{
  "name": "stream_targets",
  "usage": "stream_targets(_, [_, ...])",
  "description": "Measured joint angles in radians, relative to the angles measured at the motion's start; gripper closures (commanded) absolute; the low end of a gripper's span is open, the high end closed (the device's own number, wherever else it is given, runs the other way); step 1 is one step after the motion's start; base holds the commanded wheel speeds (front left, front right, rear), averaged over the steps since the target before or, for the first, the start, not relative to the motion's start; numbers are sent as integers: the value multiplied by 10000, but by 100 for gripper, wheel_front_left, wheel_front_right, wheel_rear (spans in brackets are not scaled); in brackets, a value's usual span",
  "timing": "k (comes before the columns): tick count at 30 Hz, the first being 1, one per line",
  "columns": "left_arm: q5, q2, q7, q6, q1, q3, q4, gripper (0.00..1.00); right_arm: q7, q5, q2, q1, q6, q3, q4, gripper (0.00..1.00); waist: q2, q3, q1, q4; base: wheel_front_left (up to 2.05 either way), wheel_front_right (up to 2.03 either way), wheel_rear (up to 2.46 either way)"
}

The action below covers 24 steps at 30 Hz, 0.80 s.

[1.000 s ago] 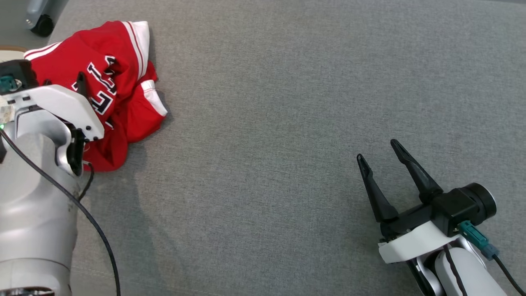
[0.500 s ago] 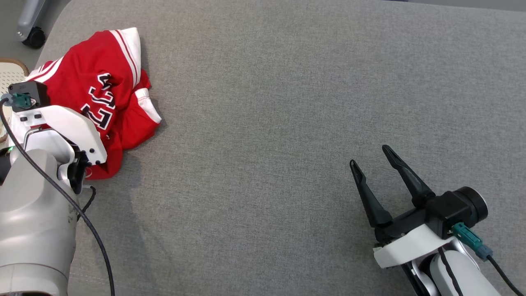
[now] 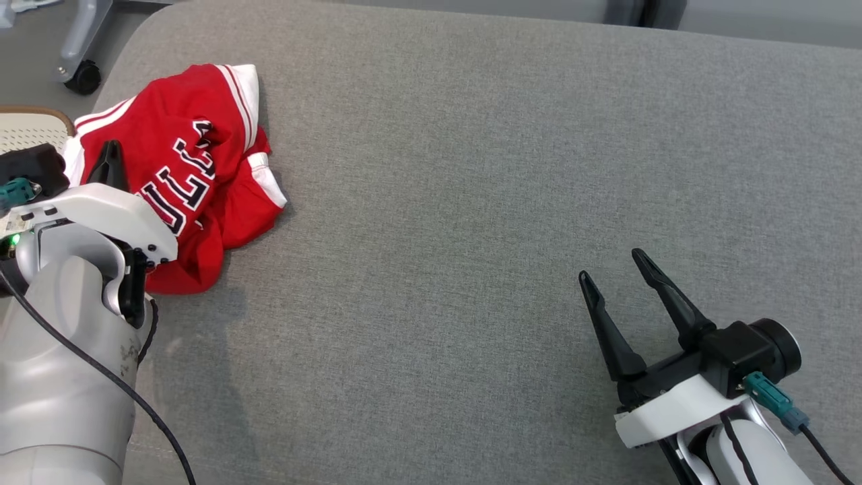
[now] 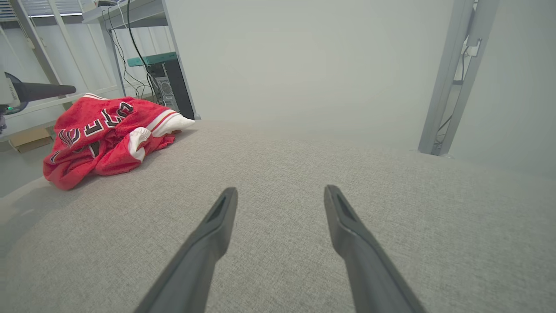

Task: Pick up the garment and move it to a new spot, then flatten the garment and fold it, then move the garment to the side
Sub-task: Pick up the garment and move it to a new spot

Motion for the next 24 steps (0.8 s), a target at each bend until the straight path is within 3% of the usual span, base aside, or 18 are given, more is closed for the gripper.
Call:
stream_targets(3, [-121,-96,-389,153,62,123,-27,100,0,8,35,27,0,75,10,0,0,-153,0,78,0,0,0])
stream_targets(4, [-128,-82,-483,234,61,167,-48,0,0,25,35,29,0,102,19,0,0,-187,0,90,0,0,0])
stream_targets(9, [-209,-77,-581,546,73,268,278,0,0,104,-17,26,0,219,56,0,0,-220,0,15,0,0,0])
stream_targets(15, [-199,240,537,949,-323,192,1195,0,0,186,-128,-35,0,341,138,0,0,-1,0,-197,0,0,0])
stream_targets(24, [-784,554,1889,640,-820,502,1906,0,0,286,-178,-284,0,460,161,0,0,397,0,-662,0,0,0])
